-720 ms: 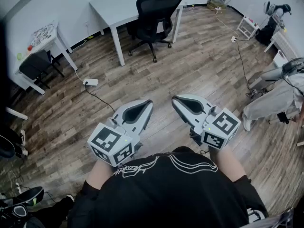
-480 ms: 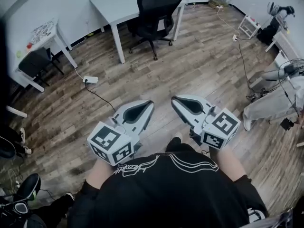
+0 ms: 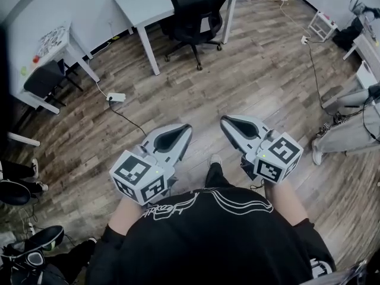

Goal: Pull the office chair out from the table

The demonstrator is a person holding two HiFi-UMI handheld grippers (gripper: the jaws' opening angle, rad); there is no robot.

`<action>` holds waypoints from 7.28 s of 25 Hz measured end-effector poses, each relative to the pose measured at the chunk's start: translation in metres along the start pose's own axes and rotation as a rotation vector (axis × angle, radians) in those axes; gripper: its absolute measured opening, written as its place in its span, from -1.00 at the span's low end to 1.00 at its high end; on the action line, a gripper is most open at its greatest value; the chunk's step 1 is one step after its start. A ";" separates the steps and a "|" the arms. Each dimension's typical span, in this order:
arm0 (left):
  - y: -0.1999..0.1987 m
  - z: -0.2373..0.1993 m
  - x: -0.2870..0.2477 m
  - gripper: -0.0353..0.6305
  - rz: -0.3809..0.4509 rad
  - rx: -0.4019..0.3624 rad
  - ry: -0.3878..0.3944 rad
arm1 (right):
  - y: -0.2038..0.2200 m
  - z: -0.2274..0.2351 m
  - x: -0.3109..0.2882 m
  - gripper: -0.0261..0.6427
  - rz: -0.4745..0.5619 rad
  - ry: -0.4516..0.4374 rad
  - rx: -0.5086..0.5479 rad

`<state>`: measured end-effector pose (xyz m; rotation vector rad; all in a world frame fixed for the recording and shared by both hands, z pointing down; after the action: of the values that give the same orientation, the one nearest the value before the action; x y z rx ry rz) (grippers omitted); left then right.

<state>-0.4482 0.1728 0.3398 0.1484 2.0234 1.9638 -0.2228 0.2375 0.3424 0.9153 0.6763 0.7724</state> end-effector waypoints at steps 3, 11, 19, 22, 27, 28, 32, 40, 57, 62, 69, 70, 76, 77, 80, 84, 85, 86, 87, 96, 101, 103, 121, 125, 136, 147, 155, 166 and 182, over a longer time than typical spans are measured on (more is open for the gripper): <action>0.002 -0.025 -0.035 -0.88 -0.035 0.027 -0.003 | -0.015 0.039 -0.013 -0.81 -0.010 -0.013 -0.032; 0.000 -0.080 -0.177 -0.88 -0.100 0.058 0.044 | -0.057 0.165 -0.025 -0.81 -0.063 0.041 -0.069; -0.016 -0.109 -0.269 -0.88 -0.113 0.042 0.070 | -0.103 0.241 -0.029 -0.81 -0.103 0.034 -0.038; -0.016 -0.118 -0.281 -0.88 -0.115 0.066 0.067 | -0.114 0.252 -0.033 -0.81 -0.103 0.018 -0.027; -0.013 -0.144 -0.305 -0.88 -0.122 0.083 0.088 | -0.127 0.276 -0.050 -0.81 -0.108 0.022 -0.029; -0.011 -0.151 -0.312 -0.88 -0.123 0.083 0.096 | -0.129 0.283 -0.056 -0.81 -0.110 0.027 -0.033; -0.001 -0.192 -0.350 -0.88 -0.129 0.087 0.126 | -0.143 0.321 -0.081 -0.81 -0.122 0.061 -0.036; -0.007 -0.304 -0.431 -0.88 -0.135 0.130 0.147 | -0.212 0.408 -0.154 -0.81 -0.149 0.111 -0.047; -0.053 -0.465 -0.500 -0.87 -0.038 0.037 0.035 | -0.314 0.500 -0.286 -0.80 -0.121 0.022 0.010; -0.067 -0.482 -0.511 -0.87 -0.029 -0.002 -0.007 | -0.343 0.524 -0.301 -0.80 -0.118 -0.018 0.051; -0.081 -0.507 -0.533 -0.87 -0.053 -0.075 -0.138 | -0.385 0.578 -0.317 -0.80 -0.102 -0.055 0.121; -0.083 -0.509 -0.537 -0.86 -0.070 -0.117 -0.153 | -0.392 0.587 -0.319 -0.80 -0.097 -0.074 0.111; -0.089 -0.537 -0.560 -0.51 -0.249 -0.371 -0.275 | -0.437 0.640 -0.336 -0.80 -0.144 -0.078 0.255; -0.091 -0.543 -0.562 -0.46 -0.276 -0.405 -0.296 | -0.444 0.650 -0.338 -0.80 -0.153 -0.073 0.279; -0.090 -0.562 -0.564 -0.40 -0.361 -0.499 -0.362 | -0.460 0.674 -0.347 -0.61 -0.175 -0.104 0.304; -0.089 -0.589 -0.570 -0.31 -0.464 -0.556 -0.452 | -0.477 0.703 -0.358 -0.36 -0.238 -0.077 0.472; -0.085 -0.596 -0.570 -0.30 -0.507 -0.568 -0.478 | -0.482 0.711 -0.360 -0.35 -0.251 -0.067 0.510; -0.081 -0.602 -0.571 -0.28 -0.554 -0.585 -0.503 | -0.486 0.720 -0.362 -0.32 -0.255 -0.061 0.528; -0.077 -0.608 -0.573 -0.26 -0.596 -0.601 -0.525 | -0.491 0.730 -0.365 -0.29 -0.246 -0.055 0.526; -0.065 -0.647 -0.584 -0.23 -0.721 -0.619 -0.548 | -0.500 0.813 -0.403 -0.12 -0.415 0.011 0.922; -0.060 -0.661 -0.592 -0.23 -0.821 -0.644 -0.457 | -0.506 0.832 -0.425 -0.12 -0.544 -0.056 1.056; -0.055 -0.664 -0.596 -0.23 -0.881 -0.683 -0.427 | -0.505 0.837 -0.431 -0.12 -0.581 -0.047 1.138; -0.065 -0.687 -0.614 -0.44 -1.170 -0.725 -0.107 | -0.498 0.846 -0.456 -0.34 -0.775 -0.126 1.260; -0.067 -0.688 -0.616 -0.45 -1.186 -0.720 -0.097 | -0.503 0.844 -0.464 -0.41 -0.919 -0.158 1.254; -0.071 -0.692 -0.618 -0.45 -1.213 -0.653 -0.099 | -0.502 0.839 -0.465 -0.42 -0.969 -0.127 1.224; -0.091 -0.694 -0.620 -0.44 -1.222 -0.603 -0.054 | -0.515 0.831 -0.454 -0.42 -1.036 -0.154 1.156; -0.057 -0.613 -0.572 -0.44 -1.237 -0.612 -0.065 | -0.440 0.777 -0.396 -0.42 -1.014 -0.121 1.220; -0.050 -0.547 -0.535 -0.44 -1.211 -0.643 -0.080 | -0.396 0.733 -0.345 -0.46 -0.957 -0.020 1.309; -0.036 -0.457 -0.470 -0.43 -1.199 -0.663 -0.075 | -0.339 0.657 -0.273 -0.46 -0.949 0.005 1.286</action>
<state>-0.1343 -0.4024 0.3792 -0.8934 0.8561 1.5634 0.2389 -0.3996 0.3895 1.5026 1.4980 -0.6419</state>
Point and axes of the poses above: the fingertips, and each gripper's own axes: x backward along the fingers, z to its right, y out of its underside, the point moved 10 cm from there along x, backward along the fingers, and after that the axes turned 15 degrees about -x, right-handed, at the moved point
